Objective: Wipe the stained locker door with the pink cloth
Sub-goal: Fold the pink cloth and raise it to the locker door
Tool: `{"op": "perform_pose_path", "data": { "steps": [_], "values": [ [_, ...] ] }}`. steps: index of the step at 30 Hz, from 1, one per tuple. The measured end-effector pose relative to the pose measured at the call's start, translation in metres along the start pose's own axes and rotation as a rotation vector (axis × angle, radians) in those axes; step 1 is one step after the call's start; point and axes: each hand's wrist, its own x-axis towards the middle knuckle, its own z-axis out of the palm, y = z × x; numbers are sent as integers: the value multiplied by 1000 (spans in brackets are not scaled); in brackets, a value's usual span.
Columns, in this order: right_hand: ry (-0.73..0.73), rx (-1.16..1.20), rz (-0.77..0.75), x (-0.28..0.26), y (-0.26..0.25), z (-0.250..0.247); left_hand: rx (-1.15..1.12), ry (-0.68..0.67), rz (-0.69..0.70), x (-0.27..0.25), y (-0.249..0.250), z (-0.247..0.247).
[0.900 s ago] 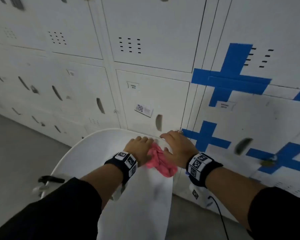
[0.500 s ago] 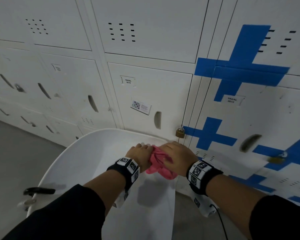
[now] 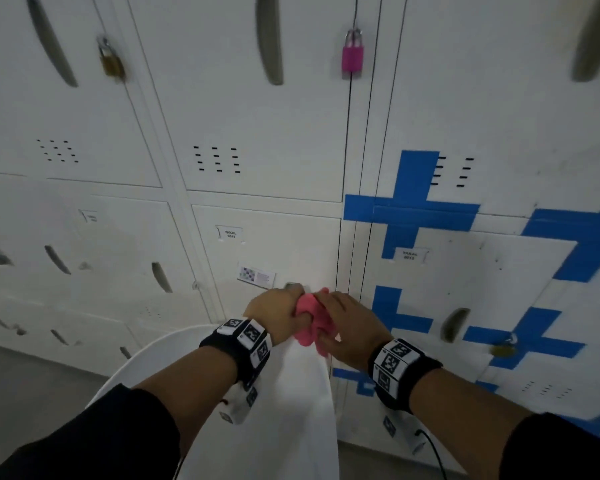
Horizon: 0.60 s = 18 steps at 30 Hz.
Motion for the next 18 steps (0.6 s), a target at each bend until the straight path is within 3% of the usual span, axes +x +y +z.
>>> {"op": "perform_pose_path", "data": {
  "steps": [9, 18],
  "values": [
    [278, -50, 31, 12, -4, -112, -25, 234, 248, 27, 84, -98],
    [442, -65, -72, 23, -15, -235, -57, 411, 398, 38, 171, -186]
  ]
}}
